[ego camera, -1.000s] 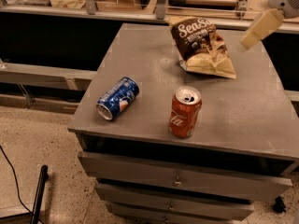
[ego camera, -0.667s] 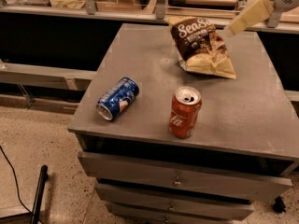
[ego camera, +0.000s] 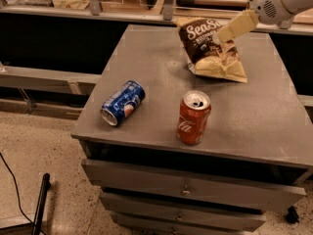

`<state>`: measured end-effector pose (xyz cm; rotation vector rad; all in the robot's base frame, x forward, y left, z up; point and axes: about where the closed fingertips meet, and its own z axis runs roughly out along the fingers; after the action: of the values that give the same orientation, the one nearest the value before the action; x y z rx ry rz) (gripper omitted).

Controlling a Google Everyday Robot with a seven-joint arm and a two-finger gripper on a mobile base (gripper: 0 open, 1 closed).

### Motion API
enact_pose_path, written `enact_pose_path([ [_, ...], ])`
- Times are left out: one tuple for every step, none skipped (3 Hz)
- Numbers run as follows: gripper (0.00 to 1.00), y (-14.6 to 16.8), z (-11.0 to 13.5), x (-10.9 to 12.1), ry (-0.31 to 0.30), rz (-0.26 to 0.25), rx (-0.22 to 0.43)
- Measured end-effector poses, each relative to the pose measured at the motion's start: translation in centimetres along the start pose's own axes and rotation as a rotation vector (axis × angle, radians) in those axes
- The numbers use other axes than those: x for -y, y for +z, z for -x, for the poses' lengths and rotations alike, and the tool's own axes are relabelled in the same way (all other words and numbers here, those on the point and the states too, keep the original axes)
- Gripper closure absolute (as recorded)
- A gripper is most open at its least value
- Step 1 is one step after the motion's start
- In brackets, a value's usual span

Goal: Move brown chip bag near coke can

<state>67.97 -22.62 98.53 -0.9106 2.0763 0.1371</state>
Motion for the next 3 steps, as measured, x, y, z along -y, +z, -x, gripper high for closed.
enact_pose_path([
  [0.00,0.2,0.1,-0.4,0.011,0.027,-0.005],
  [0.00,1.8,0.0,0.0,0.074,0.037,0.007],
  [0.00,3.7,-0.3,0.9,0.157,0.011,0.008],
])
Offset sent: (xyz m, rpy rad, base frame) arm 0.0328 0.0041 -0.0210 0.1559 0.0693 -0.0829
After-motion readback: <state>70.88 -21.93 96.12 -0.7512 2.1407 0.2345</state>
